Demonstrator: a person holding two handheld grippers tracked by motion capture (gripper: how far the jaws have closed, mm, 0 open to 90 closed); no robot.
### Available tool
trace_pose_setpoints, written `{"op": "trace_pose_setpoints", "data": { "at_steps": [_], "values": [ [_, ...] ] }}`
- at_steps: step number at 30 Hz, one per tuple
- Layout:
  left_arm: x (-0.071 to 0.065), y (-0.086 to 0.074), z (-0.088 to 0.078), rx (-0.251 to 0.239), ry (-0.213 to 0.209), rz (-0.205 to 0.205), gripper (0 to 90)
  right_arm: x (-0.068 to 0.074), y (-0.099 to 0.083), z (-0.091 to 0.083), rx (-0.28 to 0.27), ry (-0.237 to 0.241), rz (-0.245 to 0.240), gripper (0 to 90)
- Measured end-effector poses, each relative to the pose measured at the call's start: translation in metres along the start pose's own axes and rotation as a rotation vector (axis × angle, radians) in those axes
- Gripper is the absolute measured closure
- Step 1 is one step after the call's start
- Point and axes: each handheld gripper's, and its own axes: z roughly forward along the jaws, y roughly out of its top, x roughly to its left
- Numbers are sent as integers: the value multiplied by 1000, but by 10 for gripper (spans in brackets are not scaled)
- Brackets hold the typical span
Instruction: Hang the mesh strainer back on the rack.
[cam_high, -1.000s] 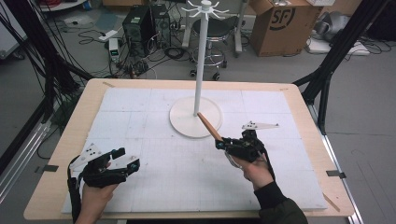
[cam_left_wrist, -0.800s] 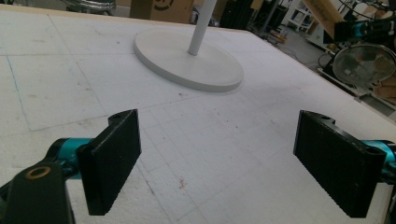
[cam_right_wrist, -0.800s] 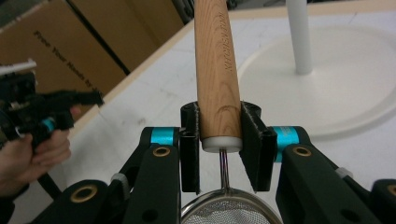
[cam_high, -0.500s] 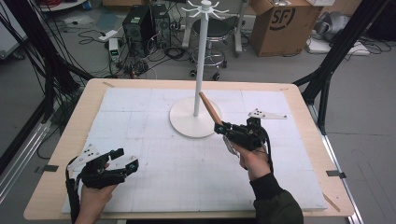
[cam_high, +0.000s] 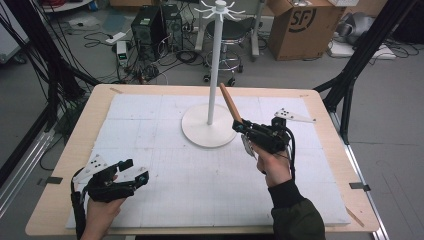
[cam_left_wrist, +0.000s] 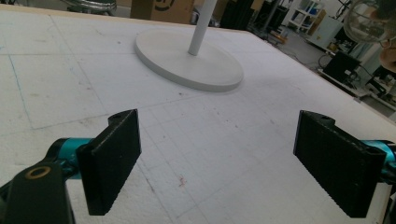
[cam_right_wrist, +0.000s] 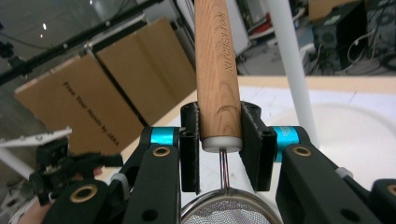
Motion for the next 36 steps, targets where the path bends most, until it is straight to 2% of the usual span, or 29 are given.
{"op": "trace_pose_setpoints", "data": {
  "at_steps": [5,14,20,36],
  "values": [
    [0,0,0,-3,2,-4,156,0,9,-2,-49,9,10,713],
    [1,0,-2,-3,4,-4,156,7,24,-4,-121,8,-21,712],
    [1,-1,-2,-4,8,-6,156,8,31,-5,-168,5,-22,712],
    [1,-1,-5,-11,12,-5,156,11,57,-4,-250,14,-45,712]
  ]
}}
